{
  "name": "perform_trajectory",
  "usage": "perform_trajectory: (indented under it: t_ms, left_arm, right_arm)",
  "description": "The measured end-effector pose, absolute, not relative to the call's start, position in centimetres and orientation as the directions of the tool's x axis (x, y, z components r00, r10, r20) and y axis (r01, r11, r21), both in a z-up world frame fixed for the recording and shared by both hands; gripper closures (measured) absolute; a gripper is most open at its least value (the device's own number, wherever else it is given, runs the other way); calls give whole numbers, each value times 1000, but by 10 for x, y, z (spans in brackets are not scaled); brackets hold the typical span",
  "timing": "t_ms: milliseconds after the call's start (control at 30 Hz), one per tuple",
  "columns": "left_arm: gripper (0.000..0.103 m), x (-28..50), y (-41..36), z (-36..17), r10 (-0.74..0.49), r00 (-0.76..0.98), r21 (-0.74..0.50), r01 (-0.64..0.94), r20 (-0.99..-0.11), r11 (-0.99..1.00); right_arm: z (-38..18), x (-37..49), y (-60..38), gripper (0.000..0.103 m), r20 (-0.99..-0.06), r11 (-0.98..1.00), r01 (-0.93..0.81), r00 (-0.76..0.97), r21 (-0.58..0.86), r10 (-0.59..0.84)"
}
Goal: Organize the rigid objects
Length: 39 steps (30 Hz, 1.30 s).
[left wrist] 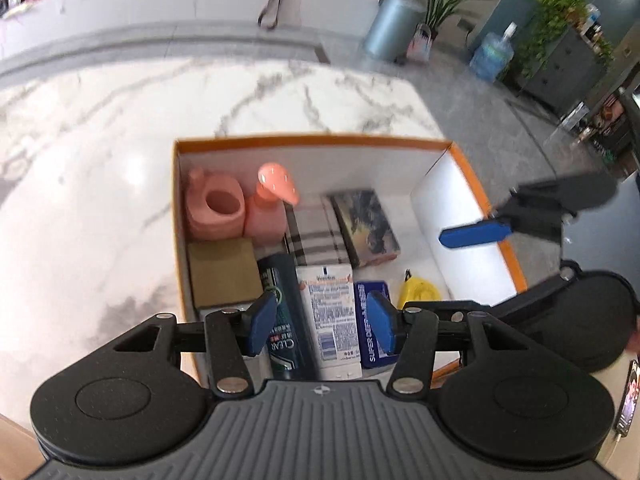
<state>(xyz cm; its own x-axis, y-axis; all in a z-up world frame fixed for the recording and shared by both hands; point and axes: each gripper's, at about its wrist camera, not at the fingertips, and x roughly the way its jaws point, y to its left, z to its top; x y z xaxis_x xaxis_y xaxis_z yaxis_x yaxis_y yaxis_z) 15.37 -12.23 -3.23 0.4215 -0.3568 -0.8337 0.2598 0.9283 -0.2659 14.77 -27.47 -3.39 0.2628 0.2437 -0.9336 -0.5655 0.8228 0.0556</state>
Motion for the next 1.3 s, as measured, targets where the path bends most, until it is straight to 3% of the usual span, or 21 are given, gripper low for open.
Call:
perform_trajectory:
  t_ms: [133,300,433,500,700,1300]
  left_arm:
    - [39,135,-114,-12,-361,528,-226,303,-769,926]
    - [25,102,-100,9,-321,667,-132,318,-673,939]
    - [8,81,-83,13,-306,724,-118,300,-618,947]
    - [8,73,-76,11,-322,734,-147,294,-598,944]
    - [0,44,-74,3,-153,857,13,183,-493,983]
    - [0,42,-87,-22,-101,806,31,146,-584,989]
  right_arm:
    - [-1,113,-267,36,-856,922,-383,458,55,241]
    - [13,76,-258,27,-763,984,-163,625,78,164]
    - [19,41,-245,22,-700,993,-12,709,114,89]
    - [15,24,-234,20,-663,993,45,747,111,40]
    - [14,-14,-224,13,-604,988,119,796,103,-33]
    - [-2,-23,-238,6,-573,973,179,817,145,-64]
